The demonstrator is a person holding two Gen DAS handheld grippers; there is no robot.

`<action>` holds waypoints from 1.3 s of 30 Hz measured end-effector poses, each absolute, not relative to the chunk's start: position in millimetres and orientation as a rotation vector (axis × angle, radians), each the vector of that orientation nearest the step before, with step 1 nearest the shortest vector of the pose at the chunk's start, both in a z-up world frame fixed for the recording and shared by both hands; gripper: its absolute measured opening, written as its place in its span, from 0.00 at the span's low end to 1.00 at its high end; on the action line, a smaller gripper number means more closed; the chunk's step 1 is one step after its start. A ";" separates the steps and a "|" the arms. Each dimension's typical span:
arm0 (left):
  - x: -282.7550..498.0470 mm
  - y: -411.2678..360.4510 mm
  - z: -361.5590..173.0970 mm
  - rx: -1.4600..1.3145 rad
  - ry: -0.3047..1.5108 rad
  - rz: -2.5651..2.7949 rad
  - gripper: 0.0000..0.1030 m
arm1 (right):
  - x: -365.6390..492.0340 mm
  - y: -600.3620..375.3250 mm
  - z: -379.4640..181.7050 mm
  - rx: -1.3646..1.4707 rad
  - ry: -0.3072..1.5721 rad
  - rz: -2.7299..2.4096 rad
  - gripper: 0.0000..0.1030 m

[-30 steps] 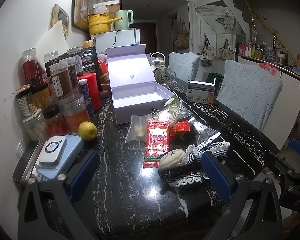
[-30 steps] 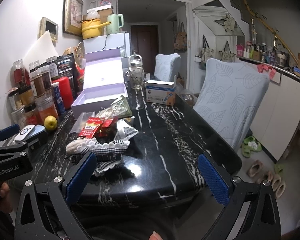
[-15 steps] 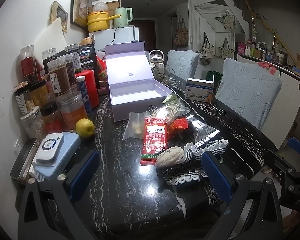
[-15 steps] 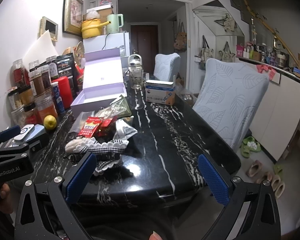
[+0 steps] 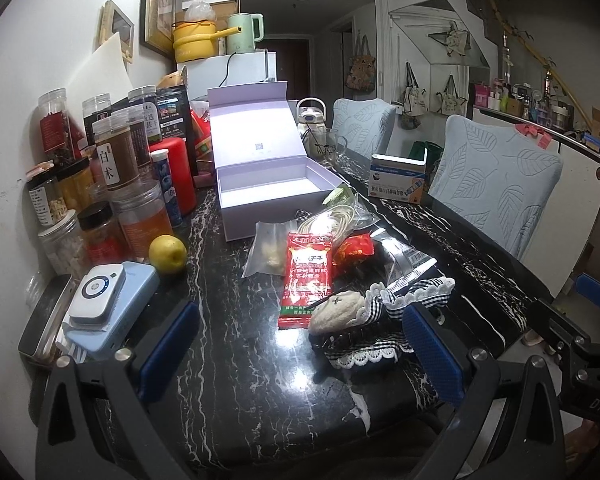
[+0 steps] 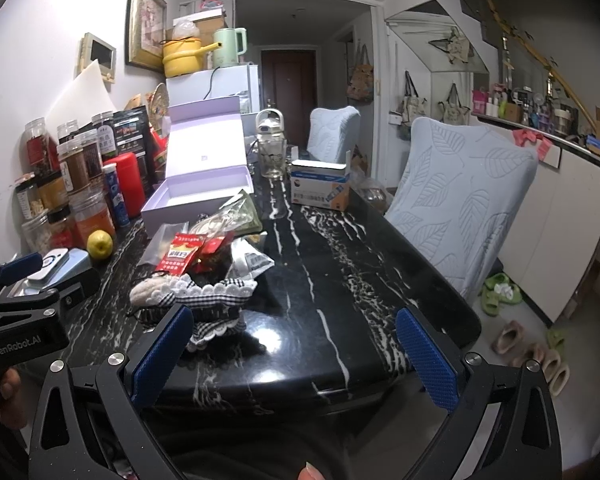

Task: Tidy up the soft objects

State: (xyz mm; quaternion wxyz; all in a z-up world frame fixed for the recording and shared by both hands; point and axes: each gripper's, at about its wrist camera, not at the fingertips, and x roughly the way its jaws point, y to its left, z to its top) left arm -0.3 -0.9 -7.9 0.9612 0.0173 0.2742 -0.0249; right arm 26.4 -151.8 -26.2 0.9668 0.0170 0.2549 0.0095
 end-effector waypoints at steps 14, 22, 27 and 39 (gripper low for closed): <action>14.9 -16.1 -24.7 0.012 0.613 -0.114 1.00 | 23.9 -170.4 -29.2 0.048 0.531 -0.009 1.00; 37.2 -40.0 -41.8 0.028 0.684 -0.209 1.00 | 27.9 -189.8 -40.6 0.082 0.572 -0.039 1.00; 52.0 -53.5 -48.7 0.057 0.701 -0.246 1.00 | 29.4 -199.4 -47.6 0.101 0.596 -0.048 1.00; 84.8 -75.7 -64.2 0.312 0.705 -0.359 1.00 | 33.5 -204.1 -55.1 0.107 0.620 -0.047 1.00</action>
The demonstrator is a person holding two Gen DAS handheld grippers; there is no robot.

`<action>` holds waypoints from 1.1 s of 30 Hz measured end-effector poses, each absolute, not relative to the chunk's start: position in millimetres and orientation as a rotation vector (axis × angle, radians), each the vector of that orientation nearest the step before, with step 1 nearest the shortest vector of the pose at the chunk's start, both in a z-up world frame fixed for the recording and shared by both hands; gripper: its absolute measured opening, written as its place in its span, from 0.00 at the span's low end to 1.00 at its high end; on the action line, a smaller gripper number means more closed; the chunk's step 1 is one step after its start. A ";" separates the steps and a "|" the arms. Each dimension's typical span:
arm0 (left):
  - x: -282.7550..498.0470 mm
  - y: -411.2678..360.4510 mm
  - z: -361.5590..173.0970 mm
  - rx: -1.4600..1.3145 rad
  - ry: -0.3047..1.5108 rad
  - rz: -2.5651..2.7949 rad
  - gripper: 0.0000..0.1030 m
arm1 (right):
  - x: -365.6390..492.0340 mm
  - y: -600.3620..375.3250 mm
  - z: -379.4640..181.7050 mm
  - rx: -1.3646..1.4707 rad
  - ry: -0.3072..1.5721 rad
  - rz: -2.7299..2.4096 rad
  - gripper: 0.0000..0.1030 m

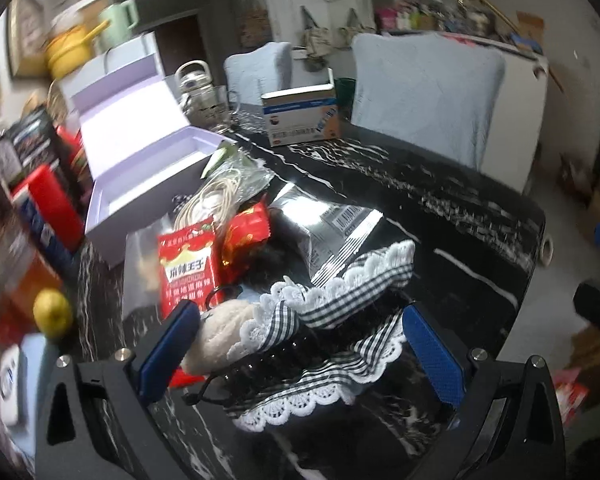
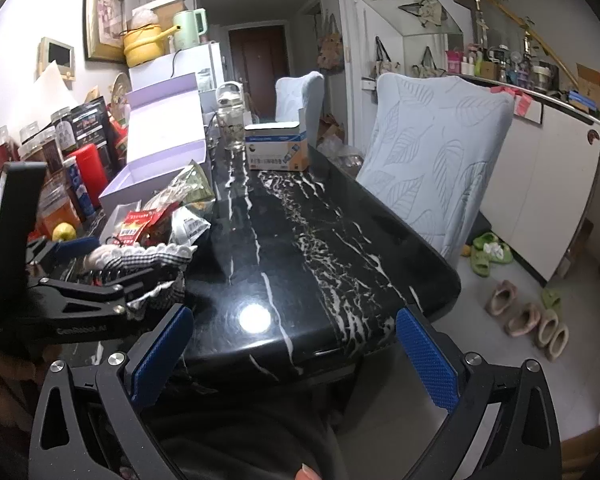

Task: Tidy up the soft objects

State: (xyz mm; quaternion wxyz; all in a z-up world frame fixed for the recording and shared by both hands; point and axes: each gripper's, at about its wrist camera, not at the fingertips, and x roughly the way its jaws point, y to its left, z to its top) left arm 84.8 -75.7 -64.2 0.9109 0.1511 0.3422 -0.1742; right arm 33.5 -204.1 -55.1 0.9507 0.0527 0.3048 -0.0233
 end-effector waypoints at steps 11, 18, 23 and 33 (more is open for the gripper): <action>86.2 -90.6 -85.6 0.547 0.641 -0.325 1.00 | 38.1 -190.1 -58.9 0.078 0.639 -0.017 1.00; 100.6 -84.2 -86.7 0.489 0.642 -0.280 0.95 | 41.9 -189.5 -63.7 0.075 0.654 -0.020 1.00; 103.0 -72.2 -76.3 0.379 0.651 -0.253 0.71 | 44.9 -191.7 -65.8 0.086 0.656 -0.020 1.00; 83.1 -40.3 -42.7 0.219 0.613 -0.267 0.35 | 63.5 -178.4 -62.1 0.074 0.640 0.038 1.00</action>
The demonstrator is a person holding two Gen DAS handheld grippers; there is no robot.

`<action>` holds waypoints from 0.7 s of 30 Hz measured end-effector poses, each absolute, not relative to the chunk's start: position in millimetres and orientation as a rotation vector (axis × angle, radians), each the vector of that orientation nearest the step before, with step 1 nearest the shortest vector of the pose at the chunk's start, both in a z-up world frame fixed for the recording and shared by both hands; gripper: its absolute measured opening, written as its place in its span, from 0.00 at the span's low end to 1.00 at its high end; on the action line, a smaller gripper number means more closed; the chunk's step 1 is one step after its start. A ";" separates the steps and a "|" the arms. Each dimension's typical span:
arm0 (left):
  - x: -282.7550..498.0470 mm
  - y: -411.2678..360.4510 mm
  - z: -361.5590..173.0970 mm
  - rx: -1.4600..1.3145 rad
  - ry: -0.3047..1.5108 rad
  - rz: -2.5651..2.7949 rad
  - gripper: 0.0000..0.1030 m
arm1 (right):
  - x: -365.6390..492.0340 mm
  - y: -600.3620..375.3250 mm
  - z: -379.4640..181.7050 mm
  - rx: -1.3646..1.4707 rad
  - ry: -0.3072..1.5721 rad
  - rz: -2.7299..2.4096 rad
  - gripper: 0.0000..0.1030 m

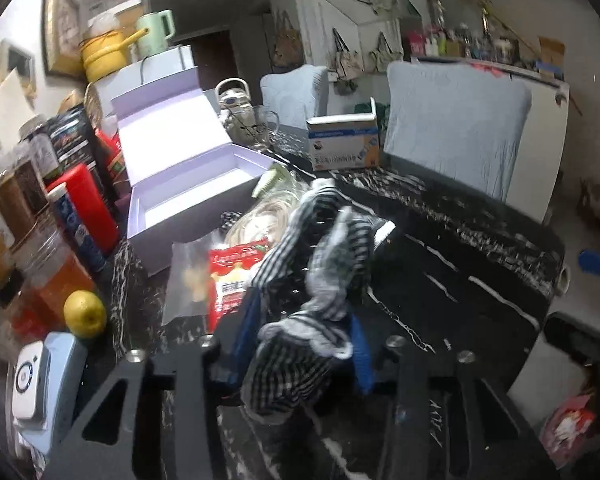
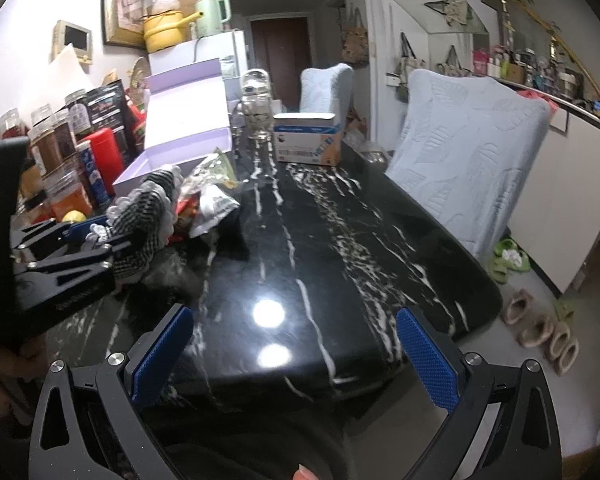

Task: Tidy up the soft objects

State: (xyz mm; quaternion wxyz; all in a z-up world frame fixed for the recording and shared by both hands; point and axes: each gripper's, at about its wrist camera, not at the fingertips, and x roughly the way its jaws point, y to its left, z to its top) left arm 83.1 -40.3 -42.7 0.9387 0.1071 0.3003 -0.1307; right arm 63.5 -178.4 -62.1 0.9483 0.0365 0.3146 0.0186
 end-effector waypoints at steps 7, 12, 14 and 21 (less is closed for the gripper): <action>70.2 -6.2 -23.7 0.134 0.586 -0.239 0.35 | 79.4 -153.3 -55.7 0.054 0.620 0.129 1.00; 53.7 15.6 -6.5 0.117 0.518 -0.185 0.35 | 94.7 -133.5 -54.0 0.025 0.609 0.192 1.00; 49.6 22.6 -2.5 0.107 0.505 -0.170 0.35 | 102.5 -127.4 -53.7 0.019 0.607 0.213 1.00; 42.9 46.9 -2.3 0.052 0.509 -0.131 0.35 | 131.0 -91.1 -68.0 0.028 0.670 0.326 0.98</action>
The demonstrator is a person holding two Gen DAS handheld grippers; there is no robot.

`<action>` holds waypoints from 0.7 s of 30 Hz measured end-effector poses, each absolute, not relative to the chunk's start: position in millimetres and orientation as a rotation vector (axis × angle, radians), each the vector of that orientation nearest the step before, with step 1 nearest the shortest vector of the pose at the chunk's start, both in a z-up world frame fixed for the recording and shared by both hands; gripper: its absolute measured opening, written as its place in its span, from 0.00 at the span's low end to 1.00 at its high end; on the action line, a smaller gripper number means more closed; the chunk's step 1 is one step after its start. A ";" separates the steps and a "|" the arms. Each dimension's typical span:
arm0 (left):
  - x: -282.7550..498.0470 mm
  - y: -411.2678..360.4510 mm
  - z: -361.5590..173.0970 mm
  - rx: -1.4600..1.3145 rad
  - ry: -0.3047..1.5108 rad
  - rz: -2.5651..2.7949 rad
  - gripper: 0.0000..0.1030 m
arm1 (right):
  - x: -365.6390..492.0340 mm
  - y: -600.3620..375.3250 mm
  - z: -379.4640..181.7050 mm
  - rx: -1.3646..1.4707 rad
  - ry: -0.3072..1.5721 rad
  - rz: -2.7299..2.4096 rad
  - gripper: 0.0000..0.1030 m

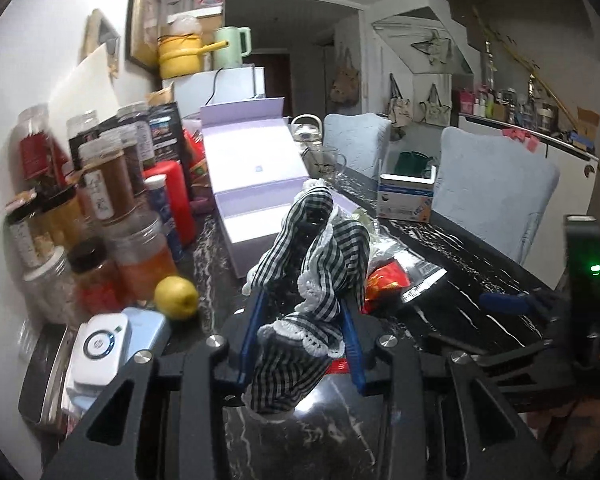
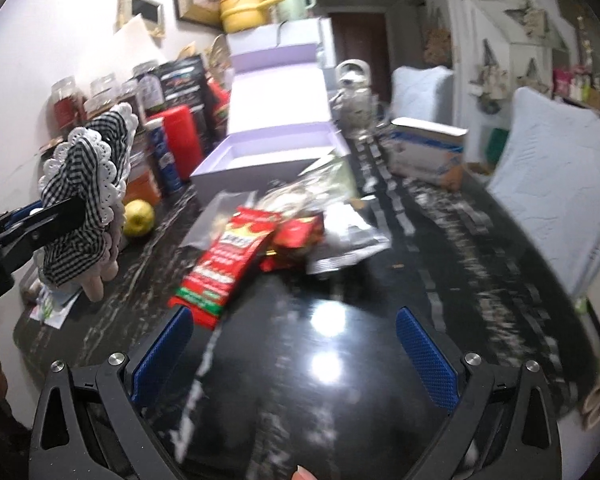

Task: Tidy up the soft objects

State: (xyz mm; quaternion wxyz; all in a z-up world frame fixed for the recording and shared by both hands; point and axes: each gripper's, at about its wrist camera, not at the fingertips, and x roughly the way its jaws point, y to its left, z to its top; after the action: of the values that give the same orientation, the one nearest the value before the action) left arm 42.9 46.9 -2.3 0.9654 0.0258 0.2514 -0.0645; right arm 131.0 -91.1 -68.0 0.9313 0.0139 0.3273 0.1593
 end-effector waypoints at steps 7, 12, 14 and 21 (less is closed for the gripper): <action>44.7 69.7 -13.4 0.017 0.528 -0.077 0.35 | 167.1 -44.1 -88.1 0.040 0.766 0.395 0.87; 48.0 85.8 -21.1 -0.013 0.544 -0.043 0.35 | 185.2 -18.3 -93.7 0.005 0.785 0.341 0.85; 48.7 90.9 -22.7 -0.022 0.548 -0.034 0.35 | 191.9 -11.3 -96.2 -0.007 0.796 0.323 0.83; 49.5 104.4 -27.5 -0.042 0.553 -0.007 0.35 | 214.0 6.3 -108.8 -0.020 0.855 0.281 0.82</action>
State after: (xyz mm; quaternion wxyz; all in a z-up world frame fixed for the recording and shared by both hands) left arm 49.5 104.4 -27.5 0.9617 -0.0206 0.2732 -0.0035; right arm 214.0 6.3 -108.8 0.9003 -0.0097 0.4134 0.1357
